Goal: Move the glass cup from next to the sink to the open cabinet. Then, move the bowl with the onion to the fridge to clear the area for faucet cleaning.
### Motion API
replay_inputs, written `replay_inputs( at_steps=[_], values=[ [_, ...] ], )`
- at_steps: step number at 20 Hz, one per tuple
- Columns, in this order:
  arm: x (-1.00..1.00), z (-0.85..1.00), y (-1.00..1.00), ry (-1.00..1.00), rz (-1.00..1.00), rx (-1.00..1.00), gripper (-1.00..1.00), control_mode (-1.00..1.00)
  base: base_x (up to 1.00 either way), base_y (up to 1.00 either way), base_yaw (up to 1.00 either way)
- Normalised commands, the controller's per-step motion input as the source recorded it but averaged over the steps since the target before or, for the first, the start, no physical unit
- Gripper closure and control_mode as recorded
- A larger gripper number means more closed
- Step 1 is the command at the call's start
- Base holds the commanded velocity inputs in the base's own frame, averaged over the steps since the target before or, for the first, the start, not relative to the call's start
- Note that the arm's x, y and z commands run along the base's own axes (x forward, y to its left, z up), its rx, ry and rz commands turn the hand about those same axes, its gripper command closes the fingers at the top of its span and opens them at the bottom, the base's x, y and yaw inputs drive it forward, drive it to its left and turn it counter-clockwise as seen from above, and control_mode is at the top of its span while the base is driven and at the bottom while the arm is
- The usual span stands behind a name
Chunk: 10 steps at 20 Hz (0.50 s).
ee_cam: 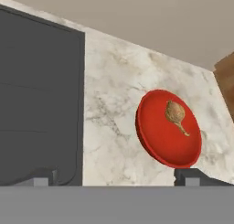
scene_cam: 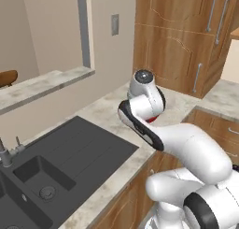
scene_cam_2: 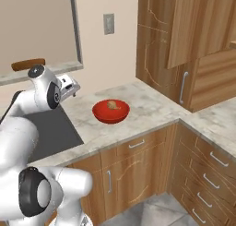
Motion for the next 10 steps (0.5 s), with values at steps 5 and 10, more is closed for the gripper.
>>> replay_inputs(
  at_steps=[5,10],
  values=[
    [0.60,-0.58,0.00,0.24,0.03,-0.08,-1.00,-1.00,0.00,0.00,0.00],
    [0.01,-0.53,-0.48,0.06,-0.01,-0.05,-1.00,-1.00,0.00,0.00,0.00]
  ],
)
